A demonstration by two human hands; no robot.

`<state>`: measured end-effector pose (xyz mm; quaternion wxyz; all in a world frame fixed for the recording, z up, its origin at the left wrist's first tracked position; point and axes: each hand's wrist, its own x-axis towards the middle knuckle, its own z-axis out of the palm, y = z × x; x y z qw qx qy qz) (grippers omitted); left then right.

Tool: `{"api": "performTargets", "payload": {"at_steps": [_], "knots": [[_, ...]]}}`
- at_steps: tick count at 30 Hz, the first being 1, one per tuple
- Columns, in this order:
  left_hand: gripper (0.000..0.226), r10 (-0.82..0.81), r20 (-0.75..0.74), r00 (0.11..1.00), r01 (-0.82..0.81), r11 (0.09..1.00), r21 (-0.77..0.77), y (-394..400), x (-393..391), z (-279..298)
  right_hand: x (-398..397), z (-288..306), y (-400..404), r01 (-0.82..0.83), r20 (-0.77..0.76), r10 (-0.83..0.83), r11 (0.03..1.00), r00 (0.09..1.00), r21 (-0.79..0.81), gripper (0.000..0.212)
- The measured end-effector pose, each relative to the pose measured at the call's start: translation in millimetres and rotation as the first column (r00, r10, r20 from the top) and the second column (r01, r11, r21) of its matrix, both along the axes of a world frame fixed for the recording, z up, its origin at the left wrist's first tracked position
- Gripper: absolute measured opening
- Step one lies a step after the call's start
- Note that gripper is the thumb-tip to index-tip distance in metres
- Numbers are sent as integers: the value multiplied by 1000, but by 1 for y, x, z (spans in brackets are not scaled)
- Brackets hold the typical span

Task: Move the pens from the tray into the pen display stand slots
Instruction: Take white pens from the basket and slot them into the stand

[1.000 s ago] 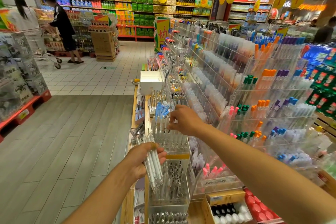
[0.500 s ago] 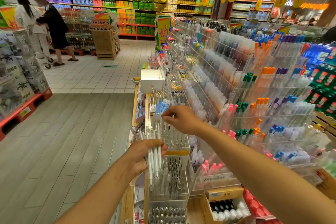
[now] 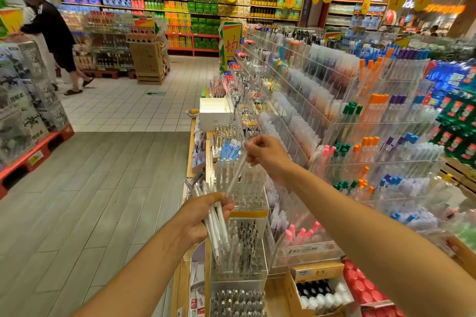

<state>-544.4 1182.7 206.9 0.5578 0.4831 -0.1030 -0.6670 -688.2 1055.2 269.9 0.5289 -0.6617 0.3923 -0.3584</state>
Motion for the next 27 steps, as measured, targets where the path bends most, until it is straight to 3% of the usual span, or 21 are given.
{"api": "performTargets", "payload": {"at_steps": [3,6,15,21,27], "knots": [[11,39,36,999,-40,998,49,2,5,-5,1,0,-5,88,-190,-144,958,971,-274,14],[9,24,61,998,-28,997,66,5,5,-5,4,-6,-2,-58,-384,-119,906,916,-418,15],[17,-55,120,991,48,997,65,6,3,0,11,-14,-1,-189,-529,-119,850,840,-492,16],[14,-31,95,995,26,998,52,4,8,0,13,-22,-6,-294,-674,-235,765,700,-572,23],[9,-6,87,996,3,999,36,2,6,-1,13,-20,-7,-374,-742,-254,736,620,-564,33]]}}
